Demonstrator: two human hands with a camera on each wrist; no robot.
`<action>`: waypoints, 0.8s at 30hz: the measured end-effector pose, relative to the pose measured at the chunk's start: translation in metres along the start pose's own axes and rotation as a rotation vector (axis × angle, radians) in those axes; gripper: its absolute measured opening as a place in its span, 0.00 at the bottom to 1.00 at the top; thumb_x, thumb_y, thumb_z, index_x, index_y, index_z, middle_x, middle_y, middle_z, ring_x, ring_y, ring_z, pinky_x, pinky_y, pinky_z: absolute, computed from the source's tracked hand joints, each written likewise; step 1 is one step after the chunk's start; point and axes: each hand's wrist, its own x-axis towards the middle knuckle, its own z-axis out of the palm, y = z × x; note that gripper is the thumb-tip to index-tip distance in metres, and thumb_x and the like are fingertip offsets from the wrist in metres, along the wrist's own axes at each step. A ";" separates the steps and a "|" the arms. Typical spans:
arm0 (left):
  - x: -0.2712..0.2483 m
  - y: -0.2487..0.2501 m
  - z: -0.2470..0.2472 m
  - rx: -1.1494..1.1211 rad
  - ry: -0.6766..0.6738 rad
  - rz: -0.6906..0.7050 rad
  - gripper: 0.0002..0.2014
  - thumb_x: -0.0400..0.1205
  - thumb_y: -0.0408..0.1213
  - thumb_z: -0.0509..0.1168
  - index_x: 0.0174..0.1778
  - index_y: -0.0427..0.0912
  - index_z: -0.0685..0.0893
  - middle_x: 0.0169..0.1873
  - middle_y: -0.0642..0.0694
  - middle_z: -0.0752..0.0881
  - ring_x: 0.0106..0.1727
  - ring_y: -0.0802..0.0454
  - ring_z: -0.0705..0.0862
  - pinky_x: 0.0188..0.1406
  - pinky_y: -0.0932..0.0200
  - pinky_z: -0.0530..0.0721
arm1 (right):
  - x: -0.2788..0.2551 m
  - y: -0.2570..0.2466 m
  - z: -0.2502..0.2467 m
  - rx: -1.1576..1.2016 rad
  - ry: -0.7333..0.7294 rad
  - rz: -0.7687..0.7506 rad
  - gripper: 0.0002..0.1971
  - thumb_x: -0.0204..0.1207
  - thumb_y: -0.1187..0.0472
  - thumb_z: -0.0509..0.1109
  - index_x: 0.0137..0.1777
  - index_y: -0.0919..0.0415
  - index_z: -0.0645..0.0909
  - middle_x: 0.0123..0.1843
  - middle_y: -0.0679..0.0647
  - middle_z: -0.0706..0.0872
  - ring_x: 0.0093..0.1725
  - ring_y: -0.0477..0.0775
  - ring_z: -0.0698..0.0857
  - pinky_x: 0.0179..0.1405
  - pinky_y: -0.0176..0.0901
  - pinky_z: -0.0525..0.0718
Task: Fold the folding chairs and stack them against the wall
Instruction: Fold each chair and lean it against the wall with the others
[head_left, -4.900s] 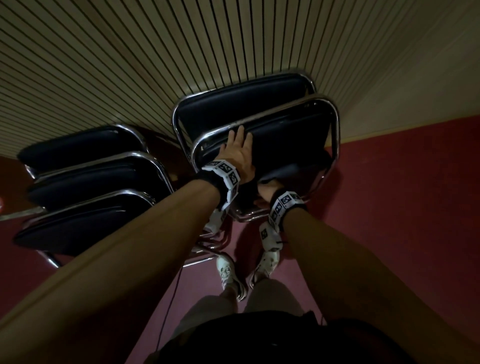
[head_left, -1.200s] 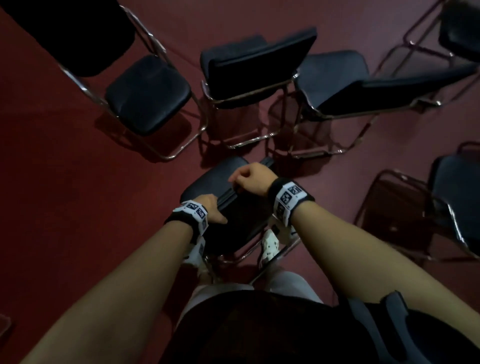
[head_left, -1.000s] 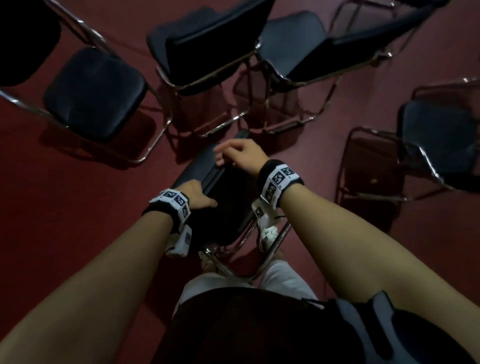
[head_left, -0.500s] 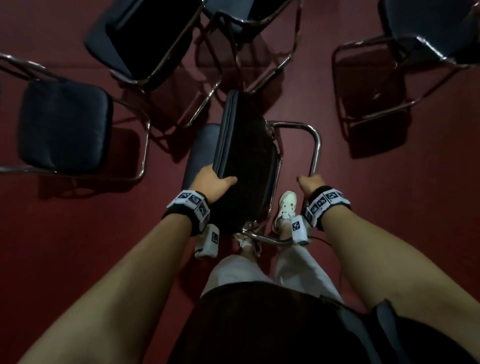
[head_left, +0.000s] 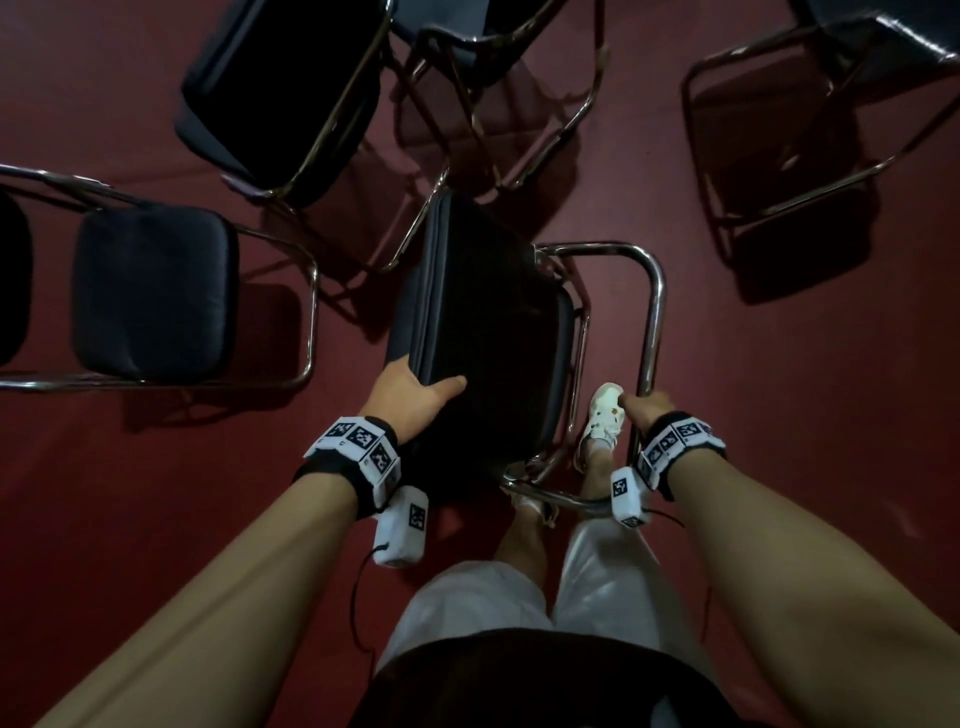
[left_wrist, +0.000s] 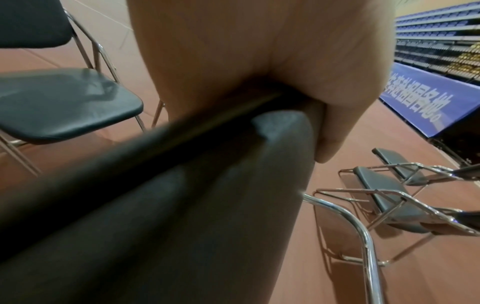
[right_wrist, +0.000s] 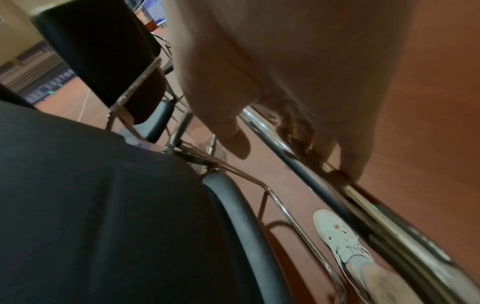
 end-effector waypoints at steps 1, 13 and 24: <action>-0.002 -0.002 0.002 -0.003 -0.005 0.000 0.17 0.78 0.48 0.77 0.59 0.48 0.84 0.46 0.58 0.88 0.48 0.60 0.87 0.45 0.66 0.82 | 0.011 0.008 0.001 0.003 -0.027 0.001 0.33 0.76 0.47 0.71 0.73 0.70 0.74 0.64 0.67 0.85 0.61 0.70 0.86 0.63 0.60 0.84; -0.014 0.023 0.012 0.068 -0.021 0.027 0.24 0.76 0.53 0.77 0.63 0.44 0.85 0.50 0.53 0.89 0.50 0.55 0.88 0.49 0.63 0.82 | -0.020 0.020 -0.049 0.239 -0.081 -0.026 0.16 0.75 0.49 0.72 0.47 0.64 0.86 0.37 0.57 0.87 0.33 0.58 0.84 0.34 0.45 0.79; -0.033 0.049 0.032 0.159 -0.031 0.010 0.41 0.66 0.69 0.73 0.68 0.43 0.83 0.59 0.45 0.89 0.59 0.44 0.88 0.65 0.47 0.85 | -0.091 0.016 -0.056 0.242 -0.193 -0.195 0.24 0.60 0.37 0.68 0.41 0.58 0.85 0.37 0.57 0.89 0.38 0.60 0.86 0.39 0.52 0.80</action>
